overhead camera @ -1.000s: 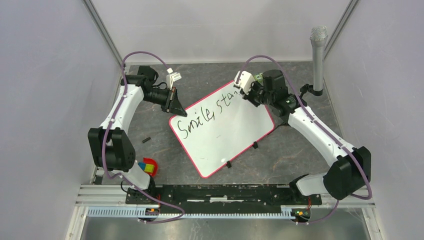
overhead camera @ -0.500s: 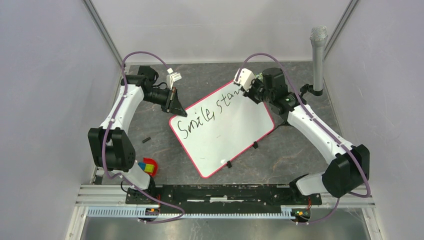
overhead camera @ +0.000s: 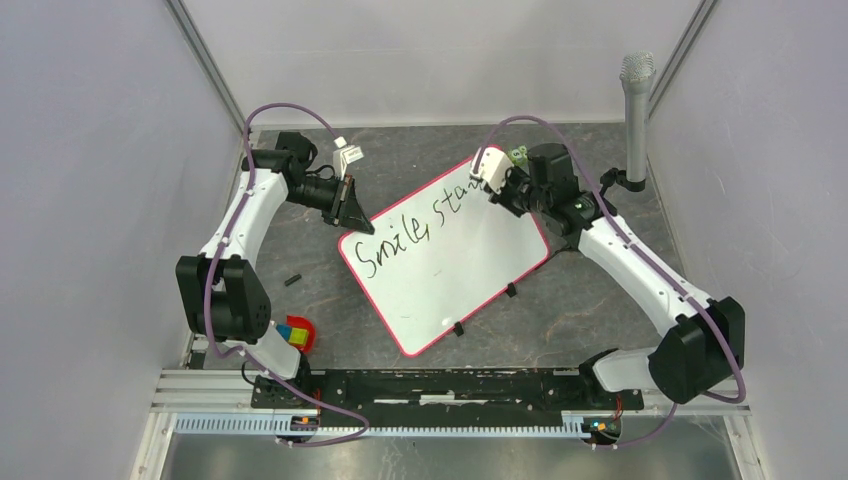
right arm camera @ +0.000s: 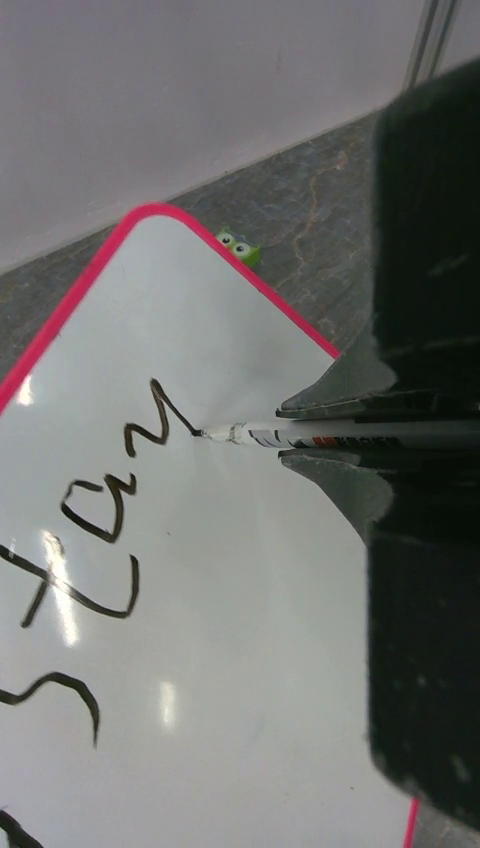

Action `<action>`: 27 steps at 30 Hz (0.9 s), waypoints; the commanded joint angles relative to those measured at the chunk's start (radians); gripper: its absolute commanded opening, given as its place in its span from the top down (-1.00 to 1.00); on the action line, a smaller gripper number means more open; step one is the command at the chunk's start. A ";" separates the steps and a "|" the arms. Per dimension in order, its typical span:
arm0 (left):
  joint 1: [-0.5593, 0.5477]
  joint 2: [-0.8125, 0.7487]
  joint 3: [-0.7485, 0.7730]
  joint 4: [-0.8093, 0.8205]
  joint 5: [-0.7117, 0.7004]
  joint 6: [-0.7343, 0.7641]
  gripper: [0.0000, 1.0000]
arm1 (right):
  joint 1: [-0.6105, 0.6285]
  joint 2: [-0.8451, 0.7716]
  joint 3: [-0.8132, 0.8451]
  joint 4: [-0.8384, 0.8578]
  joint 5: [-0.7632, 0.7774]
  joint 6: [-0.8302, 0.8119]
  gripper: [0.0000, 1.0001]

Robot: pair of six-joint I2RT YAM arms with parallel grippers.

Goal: Write a sentence on the whiteboard

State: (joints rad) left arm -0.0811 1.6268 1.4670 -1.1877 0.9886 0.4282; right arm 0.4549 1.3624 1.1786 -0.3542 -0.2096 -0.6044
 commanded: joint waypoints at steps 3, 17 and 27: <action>-0.017 0.002 0.021 -0.012 -0.030 0.072 0.95 | 0.000 -0.057 -0.048 -0.099 -0.069 -0.051 1.00; -0.019 0.000 0.020 -0.011 -0.037 0.061 0.96 | 0.018 -0.089 0.134 -0.287 -0.361 -0.019 1.00; -0.019 -0.006 0.025 -0.010 -0.046 0.041 0.44 | 0.174 -0.159 -0.015 -0.256 -0.422 0.077 1.00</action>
State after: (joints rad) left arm -0.0868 1.6268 1.4670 -1.1896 0.9672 0.4282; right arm 0.5537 1.2251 1.2190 -0.6373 -0.5900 -0.5964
